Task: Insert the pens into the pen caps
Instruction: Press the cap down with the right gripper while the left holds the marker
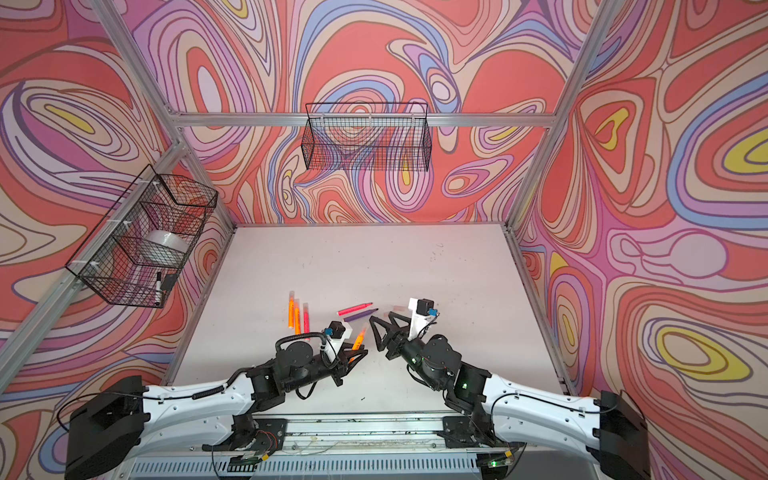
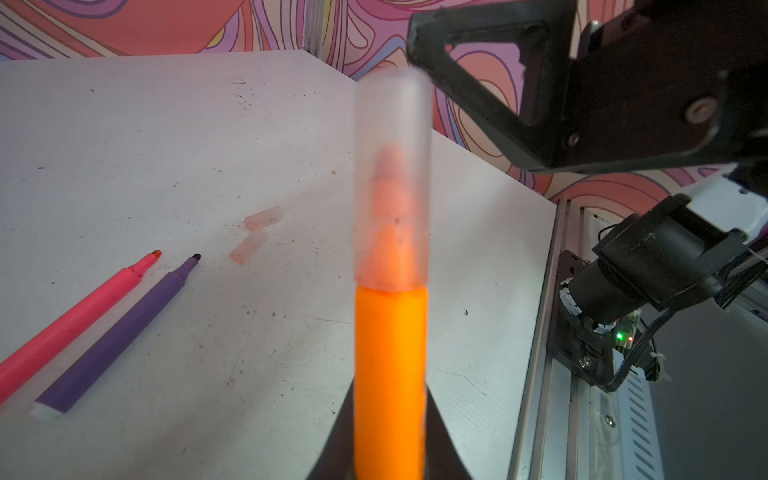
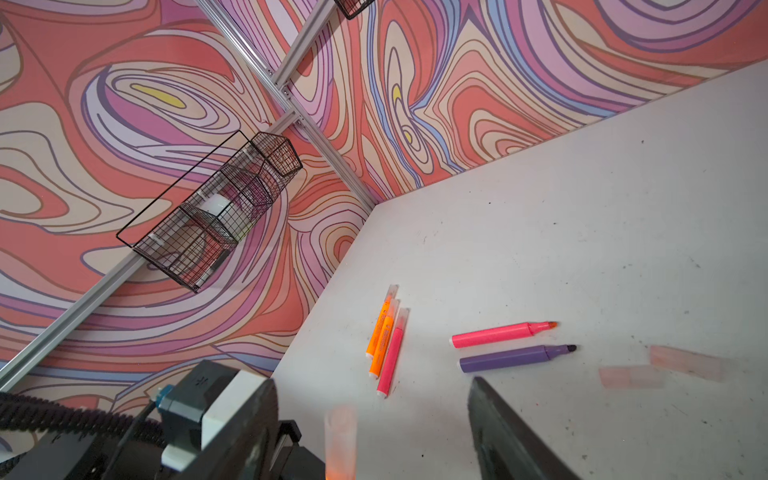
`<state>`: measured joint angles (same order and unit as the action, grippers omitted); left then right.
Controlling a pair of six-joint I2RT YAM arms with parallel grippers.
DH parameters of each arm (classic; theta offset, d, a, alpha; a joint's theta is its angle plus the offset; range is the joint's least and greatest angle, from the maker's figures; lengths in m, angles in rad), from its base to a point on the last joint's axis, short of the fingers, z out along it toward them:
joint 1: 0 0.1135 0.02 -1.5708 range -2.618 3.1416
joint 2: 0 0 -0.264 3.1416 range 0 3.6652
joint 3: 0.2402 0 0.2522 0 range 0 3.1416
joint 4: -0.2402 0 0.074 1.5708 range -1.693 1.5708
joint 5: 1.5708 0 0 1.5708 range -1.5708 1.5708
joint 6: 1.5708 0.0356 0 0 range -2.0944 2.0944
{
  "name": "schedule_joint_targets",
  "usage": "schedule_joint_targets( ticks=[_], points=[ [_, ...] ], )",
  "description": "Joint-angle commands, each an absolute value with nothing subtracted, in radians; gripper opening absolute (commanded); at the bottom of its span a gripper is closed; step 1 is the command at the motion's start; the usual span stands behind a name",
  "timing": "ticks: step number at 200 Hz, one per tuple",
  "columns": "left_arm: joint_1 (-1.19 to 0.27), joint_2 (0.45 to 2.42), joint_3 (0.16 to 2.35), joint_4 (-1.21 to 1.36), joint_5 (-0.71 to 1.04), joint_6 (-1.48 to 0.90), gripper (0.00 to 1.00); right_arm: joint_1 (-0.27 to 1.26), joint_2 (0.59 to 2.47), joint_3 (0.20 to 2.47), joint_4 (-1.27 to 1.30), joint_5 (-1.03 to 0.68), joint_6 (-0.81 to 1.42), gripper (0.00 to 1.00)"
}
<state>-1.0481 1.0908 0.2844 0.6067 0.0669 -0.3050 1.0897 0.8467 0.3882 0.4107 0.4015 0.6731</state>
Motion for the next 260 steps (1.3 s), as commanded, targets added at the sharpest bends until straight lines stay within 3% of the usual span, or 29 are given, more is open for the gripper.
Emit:
schedule_joint_targets(
  ticks=[1, 38, 116, 159, 236, 260],
  points=[
    [-1.057, 1.103, 0.307, 0.645, 0.057, -0.254, 0.00, 1.095, 0.870, 0.414, 0.373, 0.411, 0.658, 0.67],
    [-1.061, 1.111, 0.317, 0.641, 0.056, -0.245, 0.00, 1.095, 0.920, 0.424, 0.395, 0.399, 0.668, 0.56],
    [-1.062, 1.127, 0.325, 0.636, 0.049, -0.247, 0.00, 1.095, 0.959, 0.468, 0.402, 0.329, 0.653, 0.51],
    [-1.062, 1.130, 0.334, 0.634, 0.053, -0.247, 0.00, 1.095, 1.048, 0.509, 0.420, 0.293, 0.659, 0.42],
    [-1.062, 1.119, 0.332, 0.623, 0.034, -0.251, 0.00, 1.095, 1.092, 0.535, 0.402, 0.280, 0.654, 0.01],
    [-1.060, 1.108, 0.330, 0.620, -0.019, -0.278, 0.00, 1.095, 1.104, 0.524, 0.414, 0.251, 0.653, 0.00]
  ],
)
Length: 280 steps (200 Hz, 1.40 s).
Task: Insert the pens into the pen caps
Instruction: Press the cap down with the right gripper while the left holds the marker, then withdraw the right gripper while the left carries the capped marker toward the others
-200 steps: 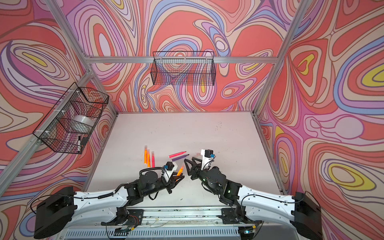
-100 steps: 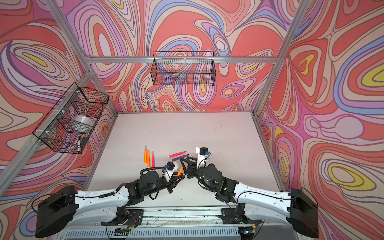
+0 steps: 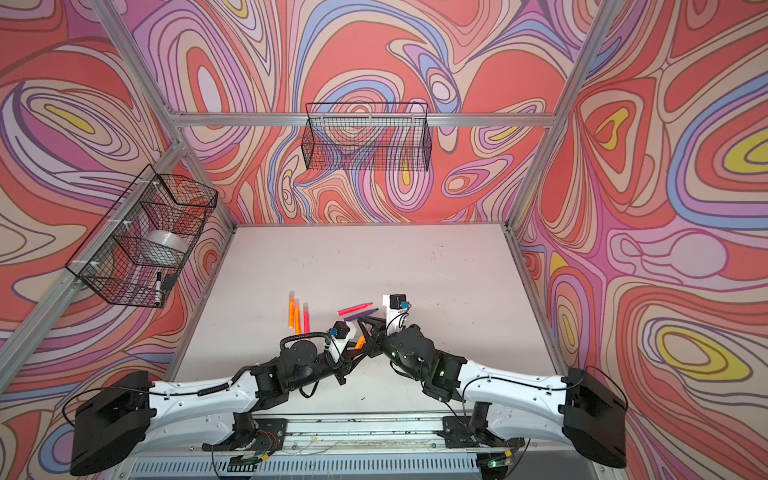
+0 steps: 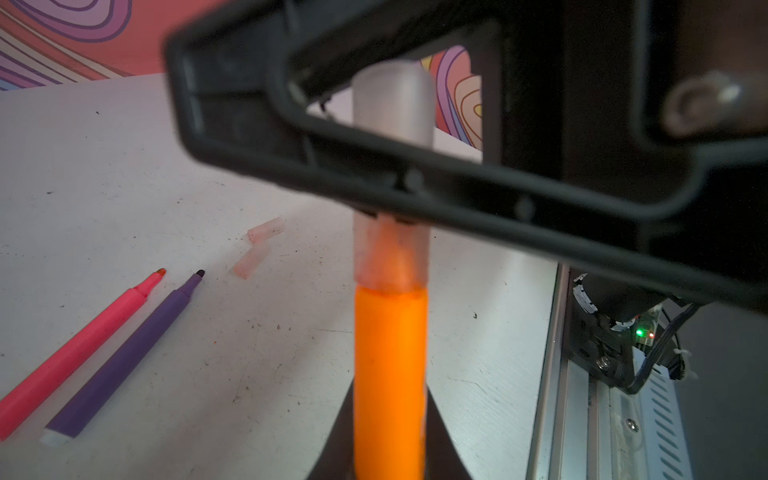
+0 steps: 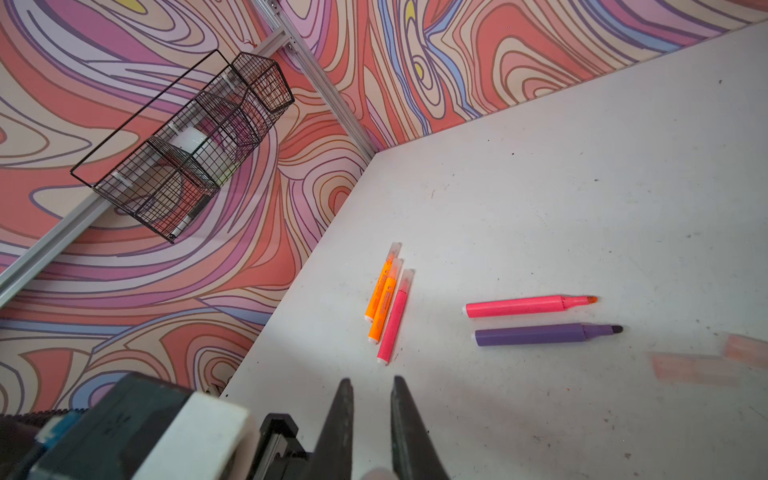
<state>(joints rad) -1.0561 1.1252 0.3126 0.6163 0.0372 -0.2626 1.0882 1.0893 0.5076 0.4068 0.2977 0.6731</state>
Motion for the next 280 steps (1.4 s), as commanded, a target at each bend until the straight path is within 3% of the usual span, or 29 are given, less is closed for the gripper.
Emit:
schedule_joint_targets(
  ticks=[1, 17, 62, 102, 116, 143, 188, 280],
  points=[
    [-1.059, 1.106, 0.330, 0.621, -0.021, -0.280, 0.00, 1.095, 1.105, 0.523, 0.415, 0.251, 0.653, 0.00],
    [-1.028, 1.093, 0.333, 0.623, 0.005, -0.303, 0.00, 1.095, 1.123, 0.498, 0.463, 0.223, 0.661, 0.00],
    [-0.839, 1.068, 0.350, 0.729, 0.378, -0.425, 0.00, 1.098, 1.194, 0.430, 0.670, 0.108, 0.665, 0.00],
    [-0.810, 1.055, 0.391, 0.776, 0.603, -0.433, 0.00, 1.102, 1.217, 0.401, 0.753, 0.043, 0.643, 0.00],
    [-0.810, 1.028, 0.400, 0.720, 0.558, -0.399, 0.00, 1.103, 1.209, 0.399, 0.735, 0.058, 0.649, 0.00],
    [-0.811, 0.958, 0.446, 0.504, 0.276, -0.290, 0.00, 1.131, 1.216, 0.445, 0.587, 0.163, 0.703, 0.00],
    [-0.848, 0.908, 0.447, 0.490, -0.119, -0.148, 0.00, 1.245, 1.353, 0.570, 0.374, 0.324, 0.859, 0.00],
    [-0.847, 0.853, 0.405, 0.445, -0.023, -0.222, 0.00, 1.286, 1.320, 0.600, 0.283, 0.490, 0.856, 0.00]
  ],
)
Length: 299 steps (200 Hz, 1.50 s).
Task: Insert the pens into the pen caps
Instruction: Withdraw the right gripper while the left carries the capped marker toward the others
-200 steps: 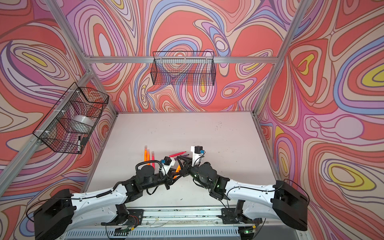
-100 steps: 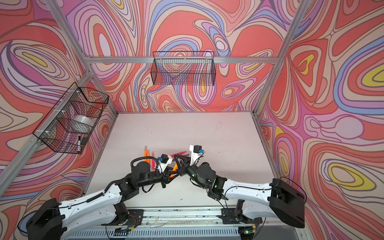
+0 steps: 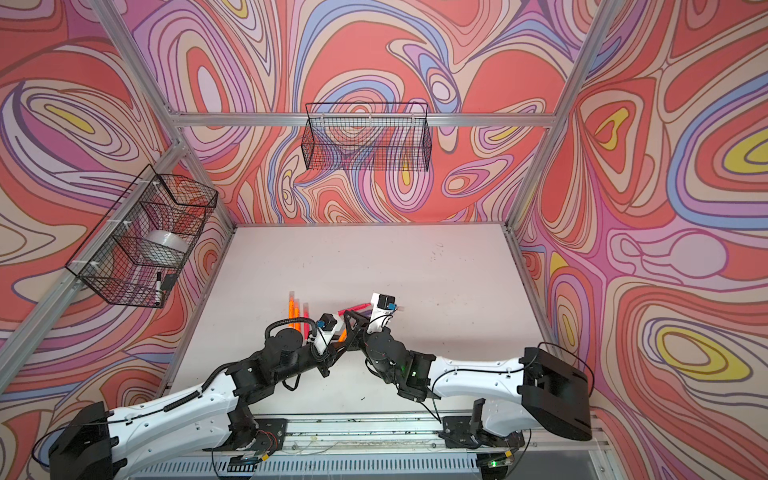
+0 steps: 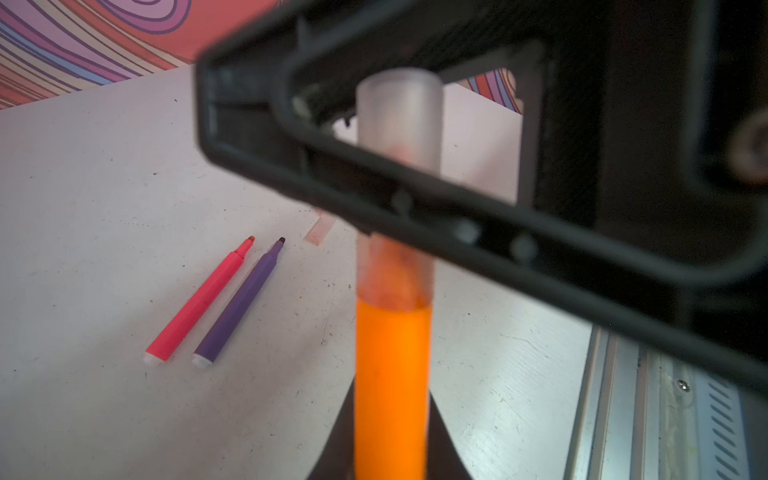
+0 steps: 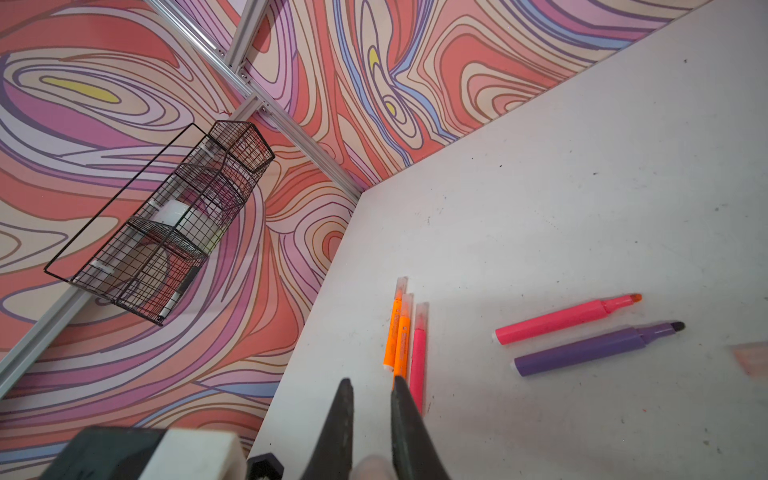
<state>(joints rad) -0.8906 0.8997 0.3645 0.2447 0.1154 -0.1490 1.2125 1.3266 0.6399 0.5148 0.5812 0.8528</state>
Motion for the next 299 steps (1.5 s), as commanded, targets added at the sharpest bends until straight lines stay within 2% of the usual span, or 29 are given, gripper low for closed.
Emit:
schedule_joint_targets(
  ticks=[1, 5, 27, 51, 85, 108, 141, 186, 223, 268, 299],
  points=[
    [-0.847, 0.853, 0.404, 0.444, -0.021, -0.222, 0.00, 1.286, 1.320, 0.600, 0.281, 0.493, 0.855, 0.00],
    [-0.847, 0.851, 0.401, 0.436, -0.012, -0.228, 0.00, 1.287, 1.310, 0.599, 0.276, 0.503, 0.853, 0.00],
    [-0.848, 0.848, 0.368, 0.407, 0.030, -0.253, 0.00, 1.286, 1.250, 0.593, 0.224, 0.573, 0.837, 0.28],
    [-0.847, 0.843, 0.305, 0.387, 0.013, -0.304, 0.00, 1.287, 1.165, 0.584, 0.138, 0.662, 0.835, 0.51],
    [-0.846, 0.837, 0.207, 0.335, -0.183, -0.453, 0.00, 1.285, 1.027, 0.554, 0.011, 0.774, 0.839, 0.65],
    [-0.826, 0.870, 0.181, 0.297, -0.288, -0.532, 0.00, 1.285, 0.925, 0.537, -0.109, 0.847, 0.844, 0.69],
    [-0.811, 0.960, 0.235, 0.168, -0.310, -0.599, 0.00, 1.284, 0.803, 0.490, -0.196, 0.938, 0.867, 0.73],
    [-0.808, 1.066, 0.283, 0.109, -0.342, -0.682, 0.00, 1.281, 0.812, 0.512, -0.236, 0.926, 0.861, 0.73],
    [-0.805, 1.265, 0.400, 0.077, -0.352, -0.692, 0.00, 1.281, 0.855, 0.511, -0.325, 0.931, 0.920, 0.74],
    [-0.762, 1.515, 0.620, -0.052, -0.440, -0.697, 0.00, 1.280, 0.762, 0.442, -0.309, 0.912, 0.934, 0.75],
    [-0.706, 1.608, 0.693, -0.118, -0.494, -0.701, 0.00, 1.279, 0.688, 0.446, -0.397, 0.908, 0.958, 0.75]
  ],
)
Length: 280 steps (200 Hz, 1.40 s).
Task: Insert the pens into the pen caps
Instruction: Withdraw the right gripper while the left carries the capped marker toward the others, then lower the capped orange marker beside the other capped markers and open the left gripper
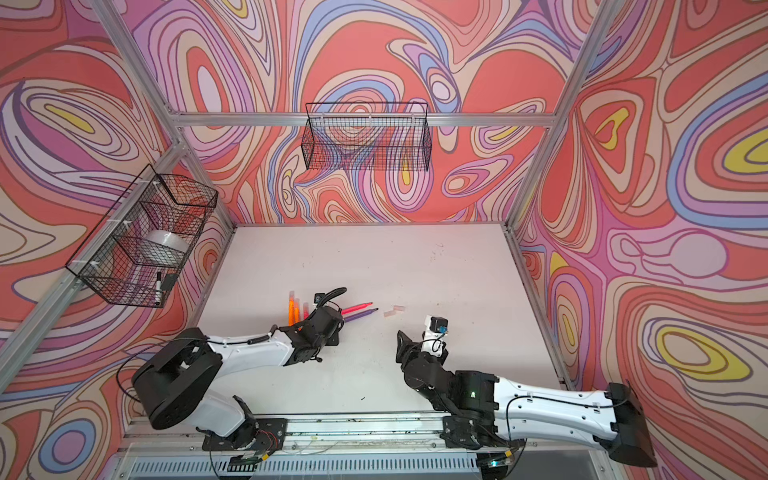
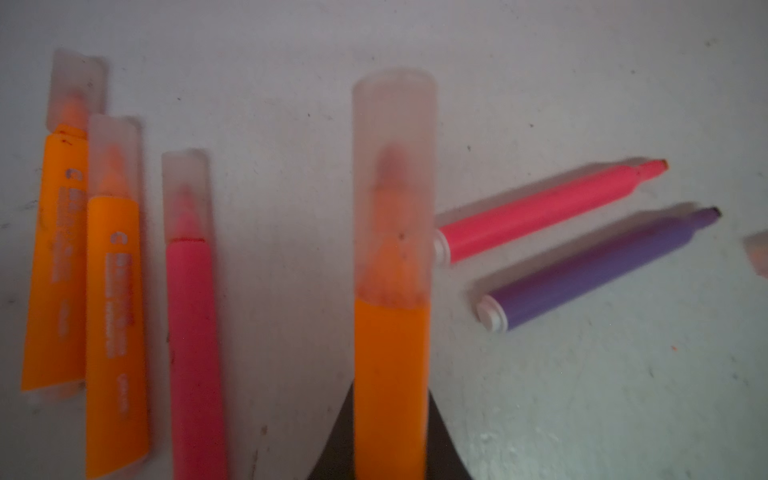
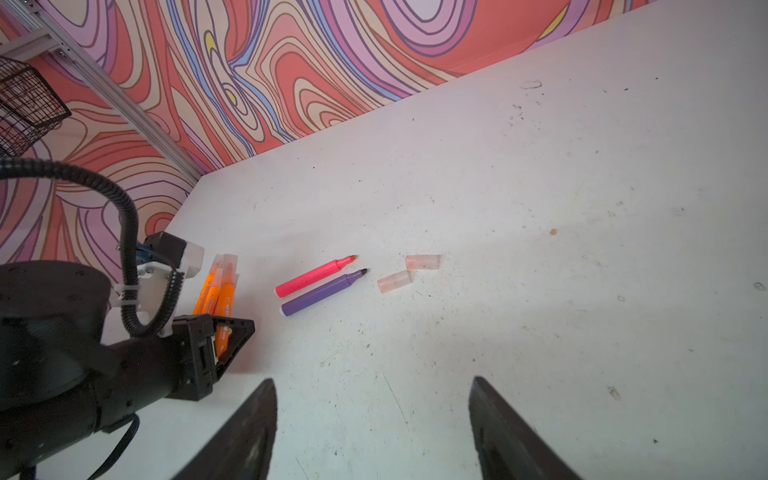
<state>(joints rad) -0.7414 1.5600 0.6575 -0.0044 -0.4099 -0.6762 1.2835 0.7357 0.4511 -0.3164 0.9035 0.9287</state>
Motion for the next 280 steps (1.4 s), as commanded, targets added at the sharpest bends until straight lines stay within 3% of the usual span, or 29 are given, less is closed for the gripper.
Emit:
schedule_joint_targets(
  ticks=[1, 67, 143, 189, 280],
  points=[
    [-0.704, 1.610, 0.694, -0.120, -0.495, -0.701, 0.00, 1.278, 0.685, 0.447, -0.401, 0.908, 0.959, 0.75],
    [-0.633, 1.733, 0.723, -0.074, -0.473, -0.672, 0.00, 1.279, 0.552, 0.388, -0.457, 0.953, 0.983, 0.77],
    [-0.630, 1.724, 0.727, -0.161, -0.500, -0.732, 0.00, 1.279, 0.575, 0.421, -0.477, 0.964, 0.975, 0.77],
    [-0.630, 1.688, 0.673, -0.184, -0.537, -0.759, 0.08, 1.278, 0.599, 0.400, -0.417, 0.973, 0.964, 0.78],
    [-0.630, 1.675, 0.683, -0.131, -0.448, -0.707, 0.26, 1.279, 0.629, 0.415, -0.433, 0.972, 0.981, 0.78]
  ],
)
